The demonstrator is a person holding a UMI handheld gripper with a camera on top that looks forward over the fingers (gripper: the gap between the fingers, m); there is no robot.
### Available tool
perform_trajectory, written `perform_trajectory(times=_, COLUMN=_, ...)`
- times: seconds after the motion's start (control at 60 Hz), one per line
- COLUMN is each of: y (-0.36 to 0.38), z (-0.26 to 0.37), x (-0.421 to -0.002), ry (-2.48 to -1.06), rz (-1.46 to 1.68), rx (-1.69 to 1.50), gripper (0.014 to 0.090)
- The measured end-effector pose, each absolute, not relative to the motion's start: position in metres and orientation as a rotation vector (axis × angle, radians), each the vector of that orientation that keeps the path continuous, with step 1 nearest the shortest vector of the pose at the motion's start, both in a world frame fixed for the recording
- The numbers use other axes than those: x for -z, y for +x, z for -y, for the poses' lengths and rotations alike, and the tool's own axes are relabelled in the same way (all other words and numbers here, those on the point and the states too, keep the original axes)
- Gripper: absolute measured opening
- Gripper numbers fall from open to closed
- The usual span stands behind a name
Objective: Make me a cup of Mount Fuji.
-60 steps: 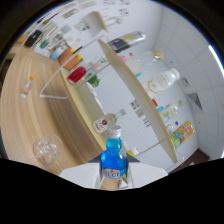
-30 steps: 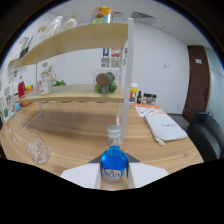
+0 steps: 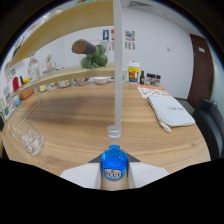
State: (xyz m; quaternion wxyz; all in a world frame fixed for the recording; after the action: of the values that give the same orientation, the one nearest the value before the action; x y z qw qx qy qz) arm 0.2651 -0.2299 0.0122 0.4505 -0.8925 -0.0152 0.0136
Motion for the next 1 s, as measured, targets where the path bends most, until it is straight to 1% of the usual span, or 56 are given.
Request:
perform_trajectory(times=0.167, y=0.268, z=0.237, x=-0.010, ry=-2.217, rz=0.010, rx=-0.016, gripper=0.0377)
perform_trajectory(times=0.2, y=0.268, z=0.240, x=-0.008, ry=-2.230, rz=-0.002, rx=-0.015, gripper=0.0392)
perform_trajectory(times=0.283, y=0.266, z=0.251, x=-0.012, ry=-2.249, rz=-0.050, rx=-0.014, gripper=0.0558)
perform_trajectory(times=0.317, y=0.266, z=0.255, x=-0.017, ry=-2.245, rz=-0.072, rx=-0.006, gripper=0.0683)
perform_trajectory(times=0.333, y=0.266, z=0.257, x=-0.021, ry=-2.242, rz=-0.084, rx=0.001, gripper=0.0761)
perform_trajectory(times=0.35, y=0.265, z=0.259, x=-0.024, ry=-2.239, rz=-0.095, rx=0.011, gripper=0.0821)
perform_trajectory(times=0.367, y=0.265, z=0.261, x=-0.028, ry=-2.233, rz=-0.109, rx=0.022, gripper=0.0858)
perform_trajectory(times=0.383, y=0.264, z=0.263, x=-0.033, ry=-2.227, rz=-0.121, rx=0.032, gripper=0.0864)
perform_trajectory(times=0.433, y=0.260, z=0.270, x=-0.048, ry=-2.205, rz=-0.157, rx=0.057, gripper=0.0847)
perform_trajectory(times=0.517, y=0.243, z=0.283, x=-0.075, ry=-2.167, rz=-0.205, rx=0.085, gripper=0.0853)
perform_trajectory(times=0.633, y=0.196, z=0.297, x=-0.108, ry=-2.117, rz=-0.234, rx=0.076, gripper=0.0852)
perform_trajectory(times=0.717, y=0.153, z=0.301, x=-0.124, ry=-2.086, rz=-0.242, rx=0.046, gripper=0.0853)
perform_trajectory(times=0.817, y=0.103, z=0.303, x=-0.128, ry=-2.069, rz=-0.232, rx=0.011, gripper=0.0847)
perform_trajectory(times=0.917, y=0.066, z=0.302, x=-0.123, ry=-2.091, rz=-0.216, rx=0.010, gripper=0.0852)
perform_trajectory(times=1.0, y=0.040, z=0.300, x=-0.135, ry=-2.099, rz=-0.234, rx=-0.010, gripper=0.0847)
